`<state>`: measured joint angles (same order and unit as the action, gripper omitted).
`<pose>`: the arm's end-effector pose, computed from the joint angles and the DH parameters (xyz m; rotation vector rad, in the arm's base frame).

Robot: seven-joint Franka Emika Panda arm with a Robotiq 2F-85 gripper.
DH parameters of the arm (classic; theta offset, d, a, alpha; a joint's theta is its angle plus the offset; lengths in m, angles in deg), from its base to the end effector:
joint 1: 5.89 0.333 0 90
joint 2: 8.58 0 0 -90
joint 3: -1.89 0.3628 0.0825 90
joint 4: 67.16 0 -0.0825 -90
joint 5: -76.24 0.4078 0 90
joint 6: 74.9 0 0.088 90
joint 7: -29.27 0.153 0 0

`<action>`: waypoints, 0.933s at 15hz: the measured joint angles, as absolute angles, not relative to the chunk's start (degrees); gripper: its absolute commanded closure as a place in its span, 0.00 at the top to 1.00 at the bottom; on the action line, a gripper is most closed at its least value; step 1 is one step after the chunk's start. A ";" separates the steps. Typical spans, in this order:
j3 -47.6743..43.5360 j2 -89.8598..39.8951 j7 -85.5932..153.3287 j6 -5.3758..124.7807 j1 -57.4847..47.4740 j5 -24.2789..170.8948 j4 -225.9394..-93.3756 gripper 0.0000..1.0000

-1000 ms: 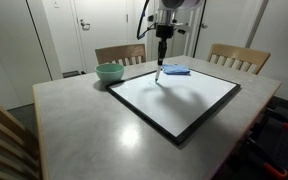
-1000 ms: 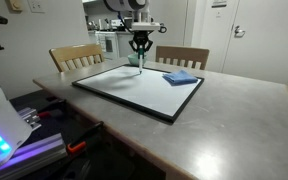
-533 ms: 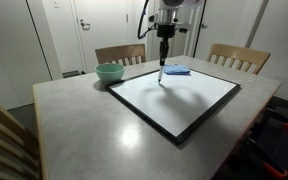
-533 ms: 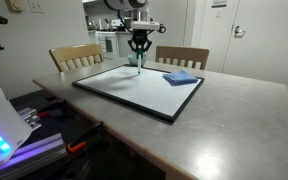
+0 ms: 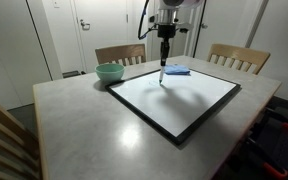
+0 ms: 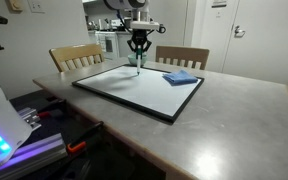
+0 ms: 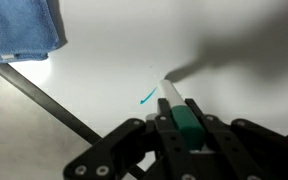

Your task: Take the marker out of the bowl and use it to write on the board

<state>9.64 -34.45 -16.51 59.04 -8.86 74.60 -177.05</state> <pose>0.6577 0.0505 0.2356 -2.7942 -1.3326 0.0186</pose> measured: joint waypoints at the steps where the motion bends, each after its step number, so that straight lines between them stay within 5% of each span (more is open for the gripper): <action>1: 9.64 -34.44 -16.50 59.03 -8.86 74.60 -177.05 0.05; 14: 8.95 -30.57 -16.32 54.56 -8.83 74.61 -177.02 0.05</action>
<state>8.95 -30.57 -16.32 54.56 -8.83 74.61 -177.02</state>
